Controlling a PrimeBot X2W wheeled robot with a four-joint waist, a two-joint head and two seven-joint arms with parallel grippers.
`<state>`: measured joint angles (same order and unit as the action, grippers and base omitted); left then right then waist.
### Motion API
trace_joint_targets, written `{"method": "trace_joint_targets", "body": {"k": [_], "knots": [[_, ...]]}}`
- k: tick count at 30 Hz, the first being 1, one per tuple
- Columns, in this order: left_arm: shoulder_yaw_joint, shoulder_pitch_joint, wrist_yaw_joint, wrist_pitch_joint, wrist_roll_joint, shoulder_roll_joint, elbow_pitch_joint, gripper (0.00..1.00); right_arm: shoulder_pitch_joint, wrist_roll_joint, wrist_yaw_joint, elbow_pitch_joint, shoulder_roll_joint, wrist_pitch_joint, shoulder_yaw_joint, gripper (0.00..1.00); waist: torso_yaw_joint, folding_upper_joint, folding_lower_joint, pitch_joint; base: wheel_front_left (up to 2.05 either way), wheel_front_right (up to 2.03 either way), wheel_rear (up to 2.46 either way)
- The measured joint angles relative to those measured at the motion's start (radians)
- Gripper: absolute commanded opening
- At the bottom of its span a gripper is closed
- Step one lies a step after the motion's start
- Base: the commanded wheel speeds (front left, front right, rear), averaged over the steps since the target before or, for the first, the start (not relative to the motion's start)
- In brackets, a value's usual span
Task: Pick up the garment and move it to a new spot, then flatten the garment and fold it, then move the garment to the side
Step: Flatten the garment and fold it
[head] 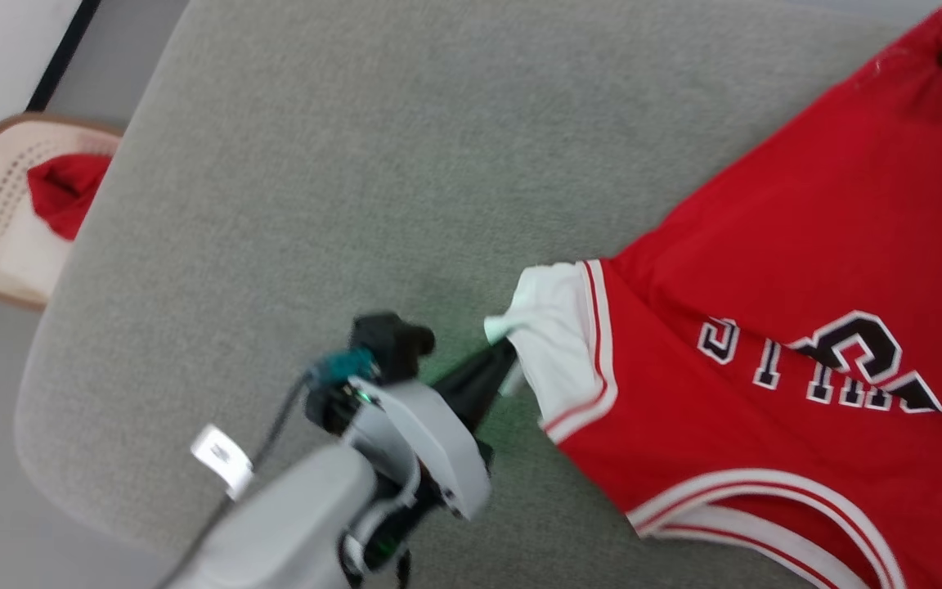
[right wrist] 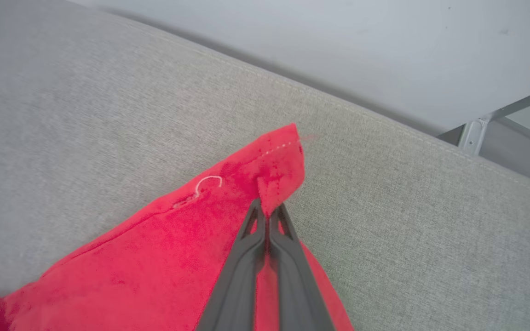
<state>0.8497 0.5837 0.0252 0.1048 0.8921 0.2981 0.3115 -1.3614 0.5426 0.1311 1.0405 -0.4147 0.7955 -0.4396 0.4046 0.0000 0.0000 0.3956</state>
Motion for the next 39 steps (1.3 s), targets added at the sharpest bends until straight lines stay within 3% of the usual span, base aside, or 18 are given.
{"method": "trace_joint_targets", "body": {"k": [8, 14, 25, 34, 39], "knots": [[-0.051, 0.16, -0.08, -0.21, -0.006, 0.153, -0.114, 0.0, 0.001, 0.064, 0.0, -0.09, -0.002, -0.152, -0.036, 0.0, -0.065, 0.0, 0.0, -0.075, 0.0, 0.0, 0.0], [-0.084, 0.37, -0.108, -0.352, -0.041, 0.213, -0.068, 0.0, -0.008, 0.077, 0.0, -0.1, 0.015, -0.298, -0.044, 0.0, -0.128, 0.0, 0.0, -0.124, 0.0, 0.0, 0.0], [-0.131, 0.785, -0.092, -0.374, -0.104, 0.14, 0.303, 0.0, -0.103, 0.004, 0.0, -0.027, 0.11, -0.605, -0.047, 0.0, -0.265, 0.0, 0.0, -0.178, 0.0, 0.0, 0.0], [-0.132, 1.064, -0.054, -0.261, -0.174, 0.079, 0.614, 0.0, -0.197, -0.052, 0.0, 0.08, 0.208, -0.819, -0.038, 0.0, -0.377, 0.0, 0.0, -0.185, 0.0, 0.0, 0.0], [-0.141, 1.196, -0.041, -0.166, -0.197, 0.056, 0.728, 0.0, -0.255, -0.069, 0.0, 0.146, 0.238, -0.885, -0.026, 0.0, -0.421, 0.0, 0.0, -0.17, 0.0, 0.0, 0.0]]}}
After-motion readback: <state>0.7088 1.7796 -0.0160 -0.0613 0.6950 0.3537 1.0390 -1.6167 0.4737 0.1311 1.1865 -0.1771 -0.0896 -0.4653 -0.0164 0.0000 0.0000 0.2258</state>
